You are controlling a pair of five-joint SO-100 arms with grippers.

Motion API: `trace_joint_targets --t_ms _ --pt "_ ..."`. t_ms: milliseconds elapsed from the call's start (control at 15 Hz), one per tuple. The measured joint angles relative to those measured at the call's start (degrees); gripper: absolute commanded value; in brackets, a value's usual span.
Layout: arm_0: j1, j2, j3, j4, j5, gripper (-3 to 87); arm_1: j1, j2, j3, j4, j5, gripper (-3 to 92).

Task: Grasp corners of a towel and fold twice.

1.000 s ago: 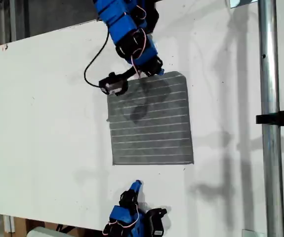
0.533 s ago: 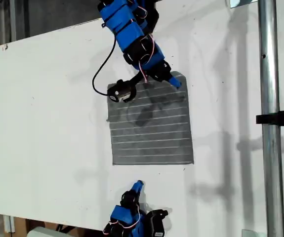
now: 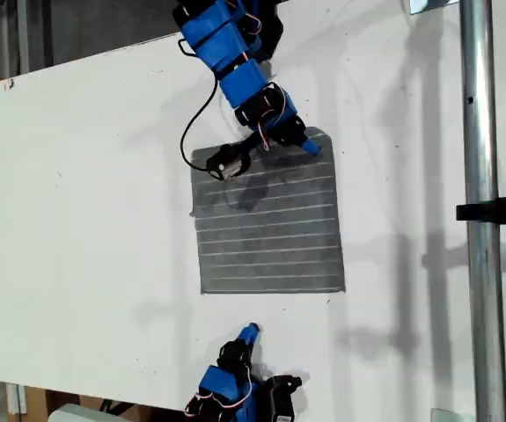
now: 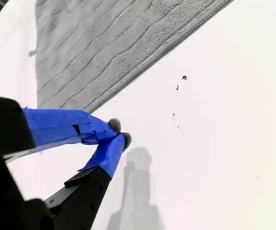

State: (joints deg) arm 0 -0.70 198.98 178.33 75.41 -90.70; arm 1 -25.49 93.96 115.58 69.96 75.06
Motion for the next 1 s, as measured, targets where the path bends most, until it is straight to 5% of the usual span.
trace_joint_targets --t_ms 267,400,800,1000 --pt "0.0 0.0 0.0 0.1 -0.9 -1.8 -2.5 -6.9 -0.1 -2.3 0.3 29.2" --pt "0.0 0.0 -0.2 0.1 -1.2 -1.8 -2.5 -10.0 -0.7 -4.2 0.2 0.8" --pt "0.4 -1.8 -2.5 1.7 -4.4 -1.9 -2.6 -12.3 -3.1 -7.6 0.1 -0.1" --pt "4.0 -26.5 -19.2 0.6 -5.1 -1.9 -1.8 -12.4 -3.1 -8.0 -1.2 -0.1"
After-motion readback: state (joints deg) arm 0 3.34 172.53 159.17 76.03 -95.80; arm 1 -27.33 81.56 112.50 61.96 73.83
